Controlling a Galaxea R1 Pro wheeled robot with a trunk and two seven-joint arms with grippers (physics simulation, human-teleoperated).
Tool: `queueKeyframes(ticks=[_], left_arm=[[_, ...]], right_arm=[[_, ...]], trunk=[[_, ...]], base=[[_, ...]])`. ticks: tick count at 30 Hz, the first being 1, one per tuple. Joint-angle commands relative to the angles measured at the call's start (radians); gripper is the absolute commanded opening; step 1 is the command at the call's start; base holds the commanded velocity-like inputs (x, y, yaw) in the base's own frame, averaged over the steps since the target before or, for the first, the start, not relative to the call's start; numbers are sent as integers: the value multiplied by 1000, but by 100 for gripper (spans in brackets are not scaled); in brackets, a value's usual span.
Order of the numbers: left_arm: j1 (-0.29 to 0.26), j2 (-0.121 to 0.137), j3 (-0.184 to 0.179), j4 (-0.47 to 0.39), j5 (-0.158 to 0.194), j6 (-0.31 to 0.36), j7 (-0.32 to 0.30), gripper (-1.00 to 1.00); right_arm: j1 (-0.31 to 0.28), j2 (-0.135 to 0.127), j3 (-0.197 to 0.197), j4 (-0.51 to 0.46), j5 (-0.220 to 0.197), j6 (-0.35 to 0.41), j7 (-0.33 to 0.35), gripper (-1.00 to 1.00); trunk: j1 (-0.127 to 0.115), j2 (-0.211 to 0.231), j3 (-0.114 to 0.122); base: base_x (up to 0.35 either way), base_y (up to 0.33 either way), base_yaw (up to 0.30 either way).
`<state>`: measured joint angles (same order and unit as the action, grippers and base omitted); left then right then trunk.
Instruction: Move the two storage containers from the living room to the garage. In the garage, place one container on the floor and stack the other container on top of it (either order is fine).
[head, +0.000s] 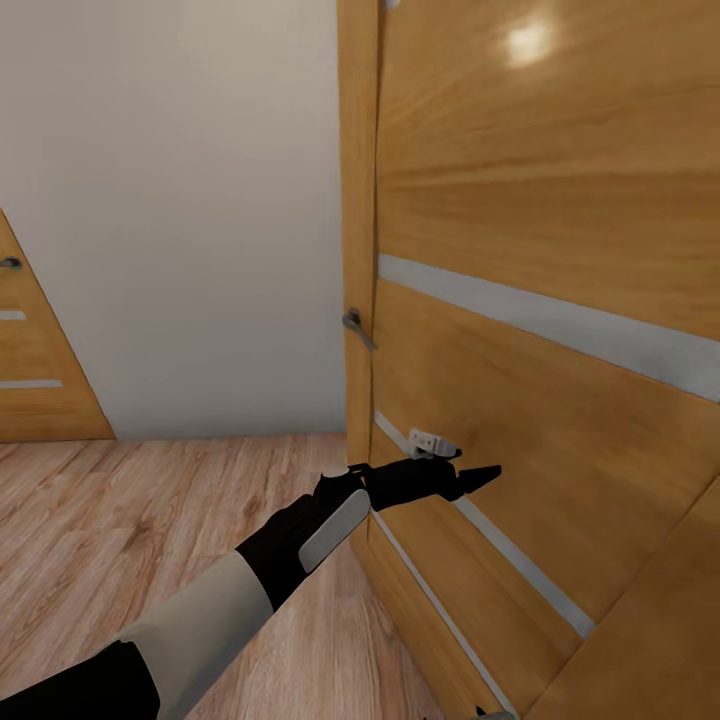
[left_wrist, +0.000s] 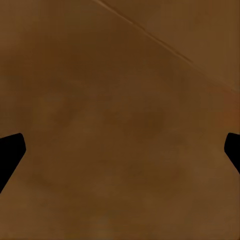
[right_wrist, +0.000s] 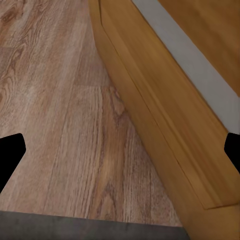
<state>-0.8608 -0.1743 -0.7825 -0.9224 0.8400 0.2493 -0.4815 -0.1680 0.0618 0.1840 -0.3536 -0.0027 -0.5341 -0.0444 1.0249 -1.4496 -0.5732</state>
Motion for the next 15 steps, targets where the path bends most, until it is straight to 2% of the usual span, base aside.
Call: queueKeyframes(ticks=[1,11,15], left_arm=[[0,0,-1,1,5,9,1,100],[0,0,-1,12,5,9,1,100],[0,0,-1,12,5,7,0,100]], right_arm=[[-1,0,5,1,0,-3,-5,100],[-1,0,5,1,0,-3,-5,100],[-1,0,5,1,0,-3,-5,100]], trunk=[[0,0,-1],[0,0,-1],[0,0,-1]], base=[[43,0,-6],[212,0,-1],[111,0,0]])
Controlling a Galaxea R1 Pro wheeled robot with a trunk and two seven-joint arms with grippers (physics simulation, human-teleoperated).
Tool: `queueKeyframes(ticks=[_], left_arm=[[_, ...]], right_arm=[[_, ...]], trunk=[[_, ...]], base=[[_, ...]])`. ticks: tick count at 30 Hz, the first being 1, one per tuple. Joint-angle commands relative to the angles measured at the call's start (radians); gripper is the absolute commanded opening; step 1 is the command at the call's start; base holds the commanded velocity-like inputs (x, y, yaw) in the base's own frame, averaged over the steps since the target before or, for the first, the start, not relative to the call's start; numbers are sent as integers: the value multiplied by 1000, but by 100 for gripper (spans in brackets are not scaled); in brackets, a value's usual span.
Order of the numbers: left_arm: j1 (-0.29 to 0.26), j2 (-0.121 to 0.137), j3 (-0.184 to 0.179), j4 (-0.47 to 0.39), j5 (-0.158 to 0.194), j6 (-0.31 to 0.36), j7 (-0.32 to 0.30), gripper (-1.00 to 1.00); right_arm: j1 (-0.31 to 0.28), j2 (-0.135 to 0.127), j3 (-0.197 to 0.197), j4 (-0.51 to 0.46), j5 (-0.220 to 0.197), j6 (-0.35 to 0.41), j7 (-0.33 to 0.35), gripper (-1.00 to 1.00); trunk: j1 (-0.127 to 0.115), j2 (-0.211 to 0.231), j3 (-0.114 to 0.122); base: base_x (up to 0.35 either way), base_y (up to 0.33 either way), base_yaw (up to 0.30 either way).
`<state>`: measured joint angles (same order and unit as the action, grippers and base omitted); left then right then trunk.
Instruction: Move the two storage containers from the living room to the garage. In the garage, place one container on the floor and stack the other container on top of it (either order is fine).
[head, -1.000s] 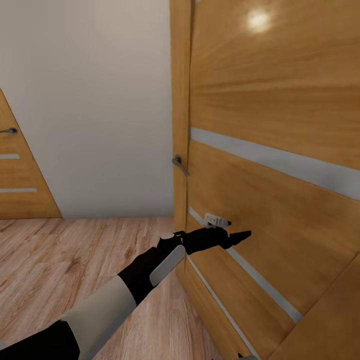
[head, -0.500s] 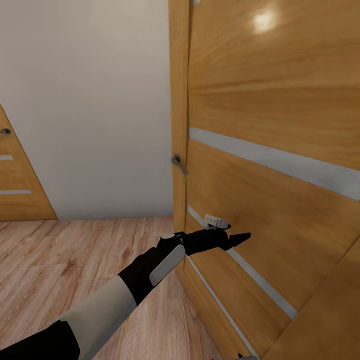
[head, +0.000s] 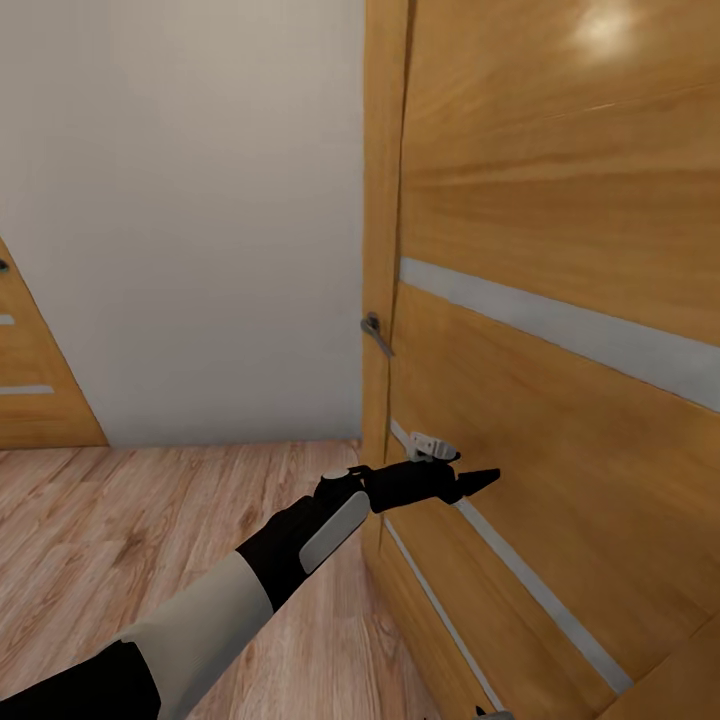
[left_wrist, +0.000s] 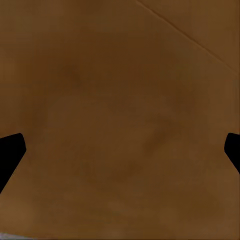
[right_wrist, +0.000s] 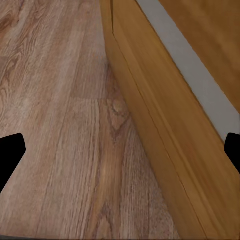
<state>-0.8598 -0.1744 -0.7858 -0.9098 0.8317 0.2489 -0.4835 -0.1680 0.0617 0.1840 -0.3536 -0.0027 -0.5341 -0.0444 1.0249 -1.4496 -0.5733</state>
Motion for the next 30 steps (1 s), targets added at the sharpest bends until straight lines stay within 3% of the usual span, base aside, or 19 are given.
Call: queueKeyframes(ticks=[1,10,12,15,17,20,21,25,28,30], left_arm=[[-1,0,2,-1,14,8,2,100],[-1,0,3,4,13,3,1,100],[-1,0,7,42,13,-16,0,100],[-1,0,11,193,13,-101,-1,100],[-1,0,10,429,11,-235,-8,100],[-1,0,8,597,8,-331,-30,100],[0,0,7,696,3,-395,-60,100],[6,0,7,801,-16,-492,-110,100],[36,40,6,844,-27,-539,-132,100],[109,94,6,863,-33,-564,-140,100]], right_arm=[[-1,0,5,1,-1,-3,-5,100],[-1,0,5,1,-1,-3,-5,100],[-1,0,5,1,-1,-3,-5,100],[-1,0,5,1,-1,-3,-5,100],[-1,0,5,1,-1,-3,-5,100],[-1,0,5,1,-1,-3,-5,100],[-1,0,5,1,-1,-3,-5,100],[-1,0,5,1,-1,-3,-5,100],[-1,0,4,1,-2,-3,-5,100],[-1,0,4,1,-2,-3,-5,100]], trunk=[[0,0,-1],[0,0,-1],[0,0,-1],[0,0,-1],[0,0,-1],[0,0,-1],[0,0,-1],[0,0,-1],[0,0,-1],[0,0,-1]], base=[[44,0,0],[12,0,0],[2,0,0],[0,0,0],[0,0,0],[0,0,0],[0,0,0],[0,0,0],[0,0,0],[0,0,0]])
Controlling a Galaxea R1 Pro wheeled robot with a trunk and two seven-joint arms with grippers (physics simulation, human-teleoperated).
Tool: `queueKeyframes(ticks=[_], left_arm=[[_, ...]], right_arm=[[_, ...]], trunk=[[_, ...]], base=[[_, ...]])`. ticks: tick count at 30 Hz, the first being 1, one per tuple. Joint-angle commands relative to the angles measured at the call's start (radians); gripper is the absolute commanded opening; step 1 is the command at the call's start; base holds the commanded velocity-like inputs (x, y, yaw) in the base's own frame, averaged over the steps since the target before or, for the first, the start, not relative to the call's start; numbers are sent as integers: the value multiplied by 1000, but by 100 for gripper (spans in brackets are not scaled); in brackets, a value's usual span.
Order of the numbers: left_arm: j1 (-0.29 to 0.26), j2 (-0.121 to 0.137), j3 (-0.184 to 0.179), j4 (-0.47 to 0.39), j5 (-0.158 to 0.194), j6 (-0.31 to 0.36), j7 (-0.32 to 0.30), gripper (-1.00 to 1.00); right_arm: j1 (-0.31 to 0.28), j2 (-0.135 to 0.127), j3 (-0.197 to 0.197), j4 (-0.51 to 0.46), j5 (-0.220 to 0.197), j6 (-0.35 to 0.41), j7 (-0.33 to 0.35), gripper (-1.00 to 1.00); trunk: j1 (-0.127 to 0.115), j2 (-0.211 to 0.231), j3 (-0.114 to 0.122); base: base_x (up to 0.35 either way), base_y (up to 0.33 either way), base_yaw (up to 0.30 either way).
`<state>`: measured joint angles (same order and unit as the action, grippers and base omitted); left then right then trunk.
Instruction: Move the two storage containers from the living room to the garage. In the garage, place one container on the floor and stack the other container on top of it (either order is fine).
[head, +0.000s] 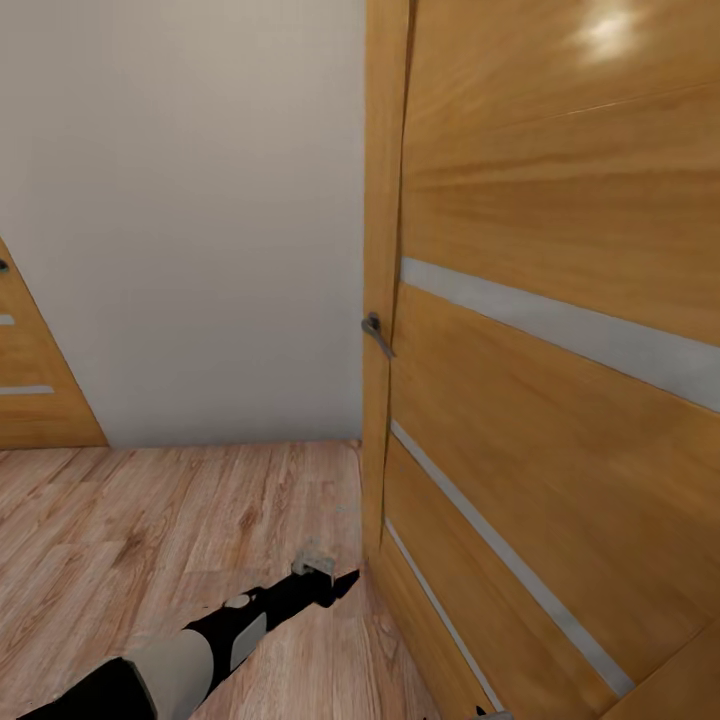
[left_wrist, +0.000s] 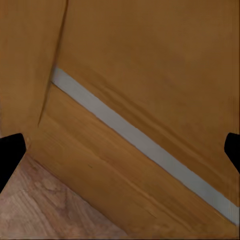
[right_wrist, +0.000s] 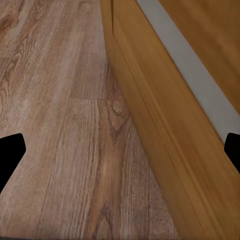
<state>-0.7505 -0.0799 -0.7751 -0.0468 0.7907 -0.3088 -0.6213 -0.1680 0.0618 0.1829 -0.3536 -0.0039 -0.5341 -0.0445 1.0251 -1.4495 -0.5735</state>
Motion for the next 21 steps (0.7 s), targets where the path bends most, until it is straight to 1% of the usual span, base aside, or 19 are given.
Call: queueKeyframes(ticks=[1,2,3,7,8,11,13,14,16,17,19,20,21], left_arm=[[12,12,-4,2,8,-15,-3,100],[23,23,-4,4,7,-24,-3,100],[44,44,-4,7,7,-49,-3,100],[93,71,-3,10,10,-86,10,100],[118,80,-2,10,12,-97,26,100],[157,89,0,11,16,-112,54,100],[188,92,7,11,40,-154,64,100],[209,93,18,11,82,-197,71,100],[225,92,32,11,140,-229,84,100],[236,92,41,11,194,-250,98,100],[243,91,47,12,230,-263,107,100],[248,91,51,12,254,-271,113,100],[251,90,52,12,263,-274,116,100]], right_arm=[[-1,0,5,1,-1,-3,-5,100],[-1,0,5,1,-1,-3,-5,100],[-1,0,4,1,-1,-3,-5,100],[-1,0,4,1,-1,-3,-5,100],[-1,0,4,1,-1,-3,-5,100],[-1,0,4,1,-1,-3,-5,100],[-1,0,4,1,-1,-3,-5,100],[-1,0,4,1,-1,-3,-5,100],[-1,0,4,1,-1,-3,-5,100],[-1,0,4,1,-1,-3,-5,100],[-1,0,4,1,-1,-3,-5,100],[-1,0,4,1,-1,-3,-5,100],[-1,0,4,1,-1,-3,-5,100]], trunk=[[0,-1,-1],[0,-1,-1],[0,-1,-1],[0,-1,-1],[0,-1,-1],[0,-1,-1],[0,-1,-1],[0,-1,-1],[0,-1,-1],[0,-1,-1],[0,-1,-1],[0,-1,-1],[0,-1,-1]], base=[[0,0,0],[0,0,0],[0,0,0],[0,0,0],[0,0,0],[0,0,0],[0,0,0],[0,0,0],[0,0,0],[0,0,0],[0,0,0],[0,0,0],[0,0,0]])
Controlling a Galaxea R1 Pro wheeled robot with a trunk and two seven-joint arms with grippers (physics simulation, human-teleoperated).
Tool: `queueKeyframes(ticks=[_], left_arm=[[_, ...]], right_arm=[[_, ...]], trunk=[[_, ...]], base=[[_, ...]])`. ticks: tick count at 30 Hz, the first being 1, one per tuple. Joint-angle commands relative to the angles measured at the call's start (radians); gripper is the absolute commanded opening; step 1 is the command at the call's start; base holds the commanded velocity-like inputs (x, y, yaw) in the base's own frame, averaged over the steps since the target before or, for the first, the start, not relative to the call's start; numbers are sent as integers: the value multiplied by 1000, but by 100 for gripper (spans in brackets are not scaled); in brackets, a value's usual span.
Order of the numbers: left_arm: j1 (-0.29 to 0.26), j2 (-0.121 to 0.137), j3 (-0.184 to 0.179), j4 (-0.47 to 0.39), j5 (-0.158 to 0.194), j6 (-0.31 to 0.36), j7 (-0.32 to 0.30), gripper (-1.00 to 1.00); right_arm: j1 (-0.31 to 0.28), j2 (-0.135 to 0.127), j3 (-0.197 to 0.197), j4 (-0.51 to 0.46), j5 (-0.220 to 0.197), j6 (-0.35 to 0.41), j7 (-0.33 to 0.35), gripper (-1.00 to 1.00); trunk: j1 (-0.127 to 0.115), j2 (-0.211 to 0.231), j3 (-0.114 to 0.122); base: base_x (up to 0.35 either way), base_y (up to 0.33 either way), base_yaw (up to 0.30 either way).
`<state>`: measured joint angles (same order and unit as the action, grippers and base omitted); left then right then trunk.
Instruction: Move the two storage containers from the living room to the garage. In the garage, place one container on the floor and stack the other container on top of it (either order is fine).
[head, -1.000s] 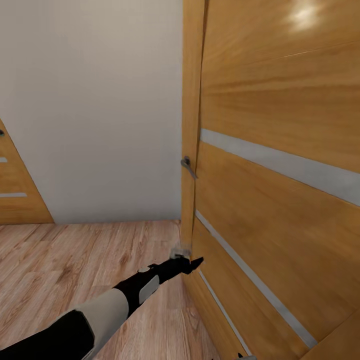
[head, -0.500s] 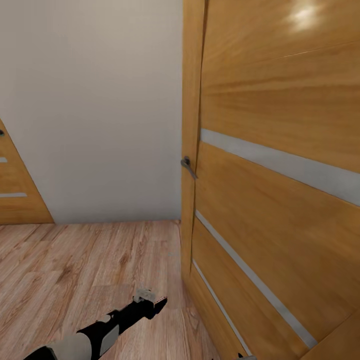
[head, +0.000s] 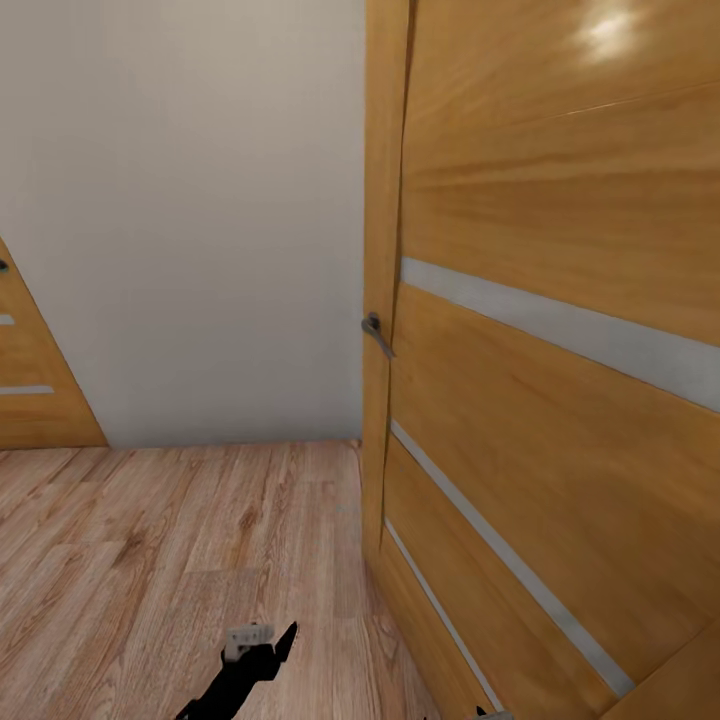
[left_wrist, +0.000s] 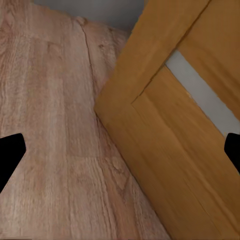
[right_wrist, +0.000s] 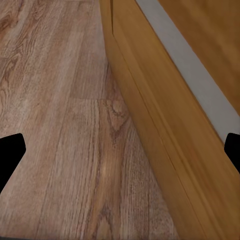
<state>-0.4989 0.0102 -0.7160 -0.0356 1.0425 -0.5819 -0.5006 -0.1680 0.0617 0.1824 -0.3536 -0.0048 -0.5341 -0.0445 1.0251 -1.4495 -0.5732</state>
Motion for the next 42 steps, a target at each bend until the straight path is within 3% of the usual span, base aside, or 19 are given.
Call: queueKeyframes(ticks=[1,25,26,28,30,42], left_arm=[[12,0,-3,0,31,-9,1,100],[22,2,-1,0,43,-14,3,100],[22,2,-3,-1,41,-15,3,100],[22,19,-16,0,-9,-15,5,100],[22,23,-18,0,-22,-15,5,100],[22,29,-23,-1,-45,-12,5,100]], right_arm=[[-1,0,5,1,-1,-3,-5,100],[-1,0,5,1,-1,-4,-5,100],[-1,0,5,1,-1,-4,-5,100],[-1,1,5,1,-3,-4,-6,100],[-1,1,5,1,-4,-4,-6,100],[-1,1,5,1,-4,-4,-6,100]], trunk=[[0,0,-1],[0,0,-1],[0,0,-1],[0,0,-1],[0,0,-1],[0,0,-1]], base=[[0,0,0],[0,0,0],[0,0,0],[0,0,0],[0,0,0],[109,0,0]])
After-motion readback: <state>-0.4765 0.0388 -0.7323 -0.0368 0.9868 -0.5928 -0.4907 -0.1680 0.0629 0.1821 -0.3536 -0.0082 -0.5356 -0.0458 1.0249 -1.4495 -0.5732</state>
